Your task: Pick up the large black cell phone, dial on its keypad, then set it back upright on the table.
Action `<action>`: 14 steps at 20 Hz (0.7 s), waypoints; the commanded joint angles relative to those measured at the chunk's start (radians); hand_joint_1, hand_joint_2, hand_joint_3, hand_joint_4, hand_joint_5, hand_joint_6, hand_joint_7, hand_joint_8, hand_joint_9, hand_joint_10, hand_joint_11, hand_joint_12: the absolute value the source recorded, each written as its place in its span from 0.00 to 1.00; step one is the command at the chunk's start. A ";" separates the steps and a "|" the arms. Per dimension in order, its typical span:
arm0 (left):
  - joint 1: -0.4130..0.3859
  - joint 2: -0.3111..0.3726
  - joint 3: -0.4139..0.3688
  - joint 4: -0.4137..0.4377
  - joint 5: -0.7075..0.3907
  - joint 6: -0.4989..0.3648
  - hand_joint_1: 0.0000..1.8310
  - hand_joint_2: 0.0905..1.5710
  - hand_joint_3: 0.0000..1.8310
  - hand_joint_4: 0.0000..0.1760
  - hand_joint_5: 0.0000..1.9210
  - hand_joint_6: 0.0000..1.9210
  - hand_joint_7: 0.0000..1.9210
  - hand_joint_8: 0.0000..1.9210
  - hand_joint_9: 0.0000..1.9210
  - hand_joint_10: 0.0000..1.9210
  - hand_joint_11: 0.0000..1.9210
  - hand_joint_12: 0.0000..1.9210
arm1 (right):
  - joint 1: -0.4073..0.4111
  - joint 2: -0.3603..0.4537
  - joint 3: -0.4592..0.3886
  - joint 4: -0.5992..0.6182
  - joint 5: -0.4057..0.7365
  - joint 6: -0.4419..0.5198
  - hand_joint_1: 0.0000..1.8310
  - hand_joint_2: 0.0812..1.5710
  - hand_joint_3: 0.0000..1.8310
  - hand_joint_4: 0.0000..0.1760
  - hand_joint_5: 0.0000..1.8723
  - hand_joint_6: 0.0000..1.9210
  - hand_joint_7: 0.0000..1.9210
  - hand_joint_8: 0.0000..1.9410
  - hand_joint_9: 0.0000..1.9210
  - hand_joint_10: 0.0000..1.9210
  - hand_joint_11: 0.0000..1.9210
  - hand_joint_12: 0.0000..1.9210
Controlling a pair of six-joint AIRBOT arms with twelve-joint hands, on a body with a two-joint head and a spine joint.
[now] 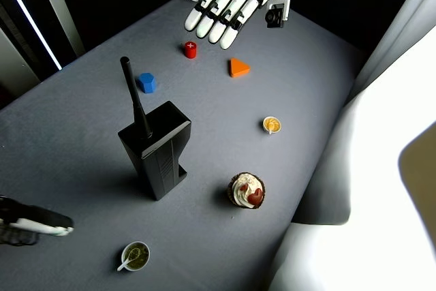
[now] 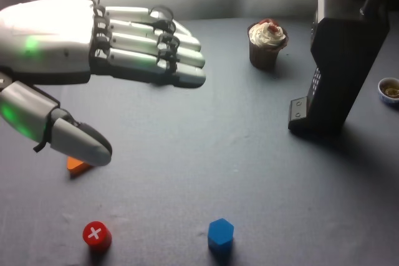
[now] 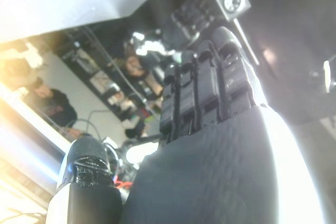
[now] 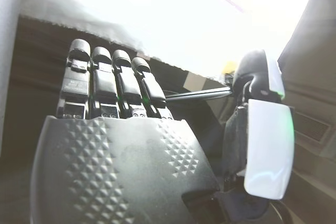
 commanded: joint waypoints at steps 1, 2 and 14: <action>-0.028 0.004 0.004 -0.096 -0.077 -0.002 0.00 0.70 0.00 0.00 0.10 0.00 0.09 0.00 0.07 0.00 0.00 0.24 | 0.018 -0.003 0.016 0.004 0.111 0.005 0.35 0.61 0.00 0.00 0.00 0.00 0.00 0.00 0.00 0.00 0.00 0.02; -0.030 0.004 0.003 -0.096 -0.079 -0.002 0.00 0.70 0.00 0.00 0.10 0.00 0.09 0.00 0.07 0.00 0.00 0.24 | 0.037 -0.015 0.033 0.004 0.096 -0.001 0.39 0.61 0.00 0.00 0.00 0.00 0.00 0.00 0.00 0.00 0.00 0.01; -0.042 0.003 0.004 -0.088 -0.094 -0.002 0.00 0.71 0.00 0.00 0.08 0.00 0.07 0.00 0.05 0.00 0.00 0.18 | 0.188 -0.131 0.157 -0.038 0.003 -0.030 0.45 0.61 0.00 0.00 0.00 0.00 0.00 0.00 0.00 0.00 0.01 0.00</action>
